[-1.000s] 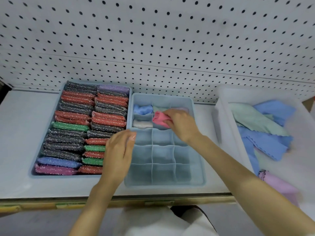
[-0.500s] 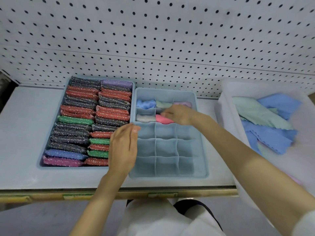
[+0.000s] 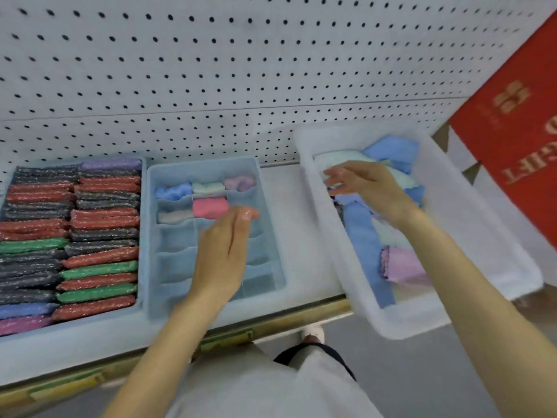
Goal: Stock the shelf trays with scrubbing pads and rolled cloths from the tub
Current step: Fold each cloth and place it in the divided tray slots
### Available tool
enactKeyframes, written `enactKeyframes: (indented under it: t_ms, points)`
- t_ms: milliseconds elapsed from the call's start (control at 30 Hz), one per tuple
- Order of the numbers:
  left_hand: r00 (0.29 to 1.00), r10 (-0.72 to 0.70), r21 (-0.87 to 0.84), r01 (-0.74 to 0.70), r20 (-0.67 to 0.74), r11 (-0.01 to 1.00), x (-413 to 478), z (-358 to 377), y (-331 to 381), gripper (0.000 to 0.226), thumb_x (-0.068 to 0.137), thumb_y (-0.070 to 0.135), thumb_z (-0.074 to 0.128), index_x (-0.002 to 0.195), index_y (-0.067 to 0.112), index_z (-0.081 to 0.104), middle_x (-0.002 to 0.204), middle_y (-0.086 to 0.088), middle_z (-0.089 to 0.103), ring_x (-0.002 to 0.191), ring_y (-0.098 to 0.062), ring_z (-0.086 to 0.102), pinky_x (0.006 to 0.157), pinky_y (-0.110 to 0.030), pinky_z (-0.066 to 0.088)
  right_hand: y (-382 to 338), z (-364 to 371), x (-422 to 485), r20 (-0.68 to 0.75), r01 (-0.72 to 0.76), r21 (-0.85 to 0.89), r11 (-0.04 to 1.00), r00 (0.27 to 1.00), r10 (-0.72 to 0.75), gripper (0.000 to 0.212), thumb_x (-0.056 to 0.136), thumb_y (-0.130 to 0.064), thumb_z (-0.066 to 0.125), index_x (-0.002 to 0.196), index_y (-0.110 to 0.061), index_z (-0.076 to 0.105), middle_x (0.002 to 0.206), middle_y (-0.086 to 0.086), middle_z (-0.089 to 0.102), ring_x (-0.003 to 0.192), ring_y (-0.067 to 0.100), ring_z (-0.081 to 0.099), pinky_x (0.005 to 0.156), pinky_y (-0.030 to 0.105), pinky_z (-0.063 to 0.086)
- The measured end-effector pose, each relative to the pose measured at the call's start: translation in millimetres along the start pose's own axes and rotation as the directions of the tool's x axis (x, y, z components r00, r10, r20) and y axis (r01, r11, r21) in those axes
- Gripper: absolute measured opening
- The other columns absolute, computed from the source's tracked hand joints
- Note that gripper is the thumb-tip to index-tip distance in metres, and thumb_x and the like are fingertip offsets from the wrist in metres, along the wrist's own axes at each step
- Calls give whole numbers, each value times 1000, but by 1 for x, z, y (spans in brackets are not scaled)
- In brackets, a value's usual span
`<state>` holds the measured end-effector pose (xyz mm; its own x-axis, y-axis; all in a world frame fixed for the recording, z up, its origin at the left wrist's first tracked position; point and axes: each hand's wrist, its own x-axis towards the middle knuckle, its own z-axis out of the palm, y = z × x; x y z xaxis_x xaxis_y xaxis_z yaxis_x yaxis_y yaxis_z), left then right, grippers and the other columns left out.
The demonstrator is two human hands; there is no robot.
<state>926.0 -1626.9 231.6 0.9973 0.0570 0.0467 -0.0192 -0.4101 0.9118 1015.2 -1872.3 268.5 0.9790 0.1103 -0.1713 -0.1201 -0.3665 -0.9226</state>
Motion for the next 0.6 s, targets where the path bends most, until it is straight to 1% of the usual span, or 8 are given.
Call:
enactKeyframes:
  t_ms: [33, 100, 167, 233, 300, 400, 500, 600]
  points:
    - [999, -14, -38, 16, 42, 999, -5, 18, 11, 32, 100, 40, 31, 96, 32, 62, 89, 23, 62, 78, 6, 56, 73, -4, 36, 7, -20, -12, -55, -29, 9, 1000, 998, 30, 17, 96, -6, 48, 102, -2, 64, 89, 11, 64, 65, 3, 65, 70, 19, 52]
    - [992, -24, -133, 41, 126, 990, -13, 52, 28, 40, 93, 51, 29, 94, 33, 65, 92, 13, 69, 84, -3, 59, 78, -10, 41, 25, -56, -38, -131, -101, -41, 994, 987, 95, 17, 94, 0, 50, 104, 4, 63, 90, 15, 65, 62, 1, 63, 65, 15, 51]
    - [981, -8, -177, 43, 194, 983, -21, 83, 39, 49, 88, 58, 25, 95, 31, 66, 92, 8, 70, 89, -7, 61, 85, -18, 44, 51, -85, -59, -111, -191, -174, 966, 979, 173, 14, 89, 4, 56, 97, 8, 67, 88, 17, 68, 66, 5, 63, 69, 17, 51]
    - [970, 12, -194, 36, 243, 980, -26, 107, 50, 50, 88, 58, 25, 97, 30, 66, 98, 13, 70, 96, -2, 61, 88, -14, 43, 79, -106, -73, -31, -256, -352, 900, 964, 262, 10, 85, 1, 64, 90, -3, 71, 91, 11, 71, 79, 8, 64, 80, 23, 49]
    - [966, 12, -192, 39, 259, 981, -28, 125, 58, 51, 88, 57, 26, 100, 28, 66, 103, 16, 69, 102, -1, 60, 89, -13, 42, 107, -121, -77, 42, -286, -501, 816, 935, 353, 13, 83, -10, 70, 93, -18, 69, 101, 2, 69, 95, 14, 63, 91, 30, 47]
    - [969, -20, -129, 53, 245, 990, -26, 145, 65, 50, 89, 58, 24, 100, 30, 64, 105, 16, 68, 102, 1, 59, 89, -12, 41, 133, -132, -71, 130, -252, -687, 681, 880, 456, 31, 84, -28, 69, 113, -22, 59, 108, -5, 57, 103, 18, 57, 89, 30, 46]
    - [979, -29, -55, 41, 203, 998, -27, 157, 67, 45, 96, 47, 27, 100, 24, 65, 103, 14, 68, 100, 1, 59, 85, -7, 38, 141, -130, -61, 212, -143, -789, 597, 849, 484, 20, 82, -32, 67, 95, -23, 54, 90, -7, 53, 85, 18, 53, 63, 25, 39]
    - [985, -64, -22, 68, 159, 997, -30, 166, 68, 44, 97, 39, 27, 99, 21, 67, 101, 14, 68, 99, 3, 59, 84, -4, 35, 139, -132, -53, 319, -6, -798, 602, 844, 431, 17, 82, -26, 68, 78, -26, 52, 81, -9, 53, 78, 14, 51, 60, 23, 35]
